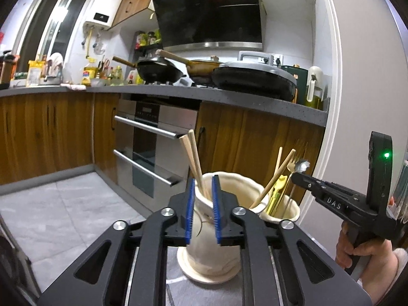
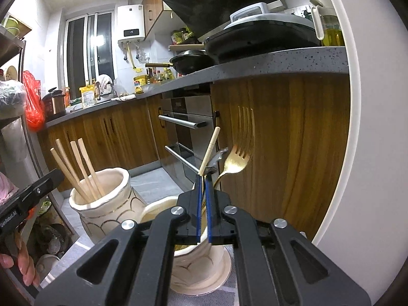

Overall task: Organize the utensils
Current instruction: 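Withdraw both open grippers from the holder back over the cloth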

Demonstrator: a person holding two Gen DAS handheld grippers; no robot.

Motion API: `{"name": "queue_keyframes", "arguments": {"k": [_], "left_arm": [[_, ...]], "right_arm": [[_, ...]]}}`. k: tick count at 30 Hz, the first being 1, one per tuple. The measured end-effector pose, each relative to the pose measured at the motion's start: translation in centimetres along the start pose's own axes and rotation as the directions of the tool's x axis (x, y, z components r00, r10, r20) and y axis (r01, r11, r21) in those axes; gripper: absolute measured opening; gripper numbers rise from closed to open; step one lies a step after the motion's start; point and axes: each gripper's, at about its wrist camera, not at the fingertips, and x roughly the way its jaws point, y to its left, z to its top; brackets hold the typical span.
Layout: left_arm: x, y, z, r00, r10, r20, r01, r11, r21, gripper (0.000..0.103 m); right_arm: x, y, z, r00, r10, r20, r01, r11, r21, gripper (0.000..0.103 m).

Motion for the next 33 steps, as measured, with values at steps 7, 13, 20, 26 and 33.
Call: {"name": "queue_keyframes", "arguments": {"k": [7,13,20,26,33], "left_arm": [[-1.0,0.4,-1.2,0.999,0.026,-0.022,-0.026,1.0,0.006,0.04],[-2.0,0.2,-2.5,0.998,0.046,-0.049,-0.045,0.999,0.024,0.076],[-3.4,-0.1,-3.8,0.995,0.071,-0.075,-0.069,0.997,0.034,0.094],[-3.9,-0.3,-5.2,0.985,0.089,-0.151,-0.08,0.995,0.061,0.096],[-4.1,-0.9,-7.4,0.956,0.09,-0.28,-0.069,0.994,0.085,0.096]], "right_arm": [[-1.8,-0.4,-0.2,0.999,-0.022,0.042,0.022,1.0,0.018,0.036],[-3.6,-0.5,-0.6,0.999,-0.019,0.037,0.018,0.999,0.038,0.071],[-5.9,-0.8,-2.3,1.0,-0.011,0.017,0.01,0.998,0.056,0.098],[-7.1,-1.0,-3.8,0.999,-0.018,-0.036,0.021,0.998,0.064,0.098],[-7.2,-0.5,-5.7,0.993,-0.035,-0.117,0.042,0.997,0.059,0.098]]}}
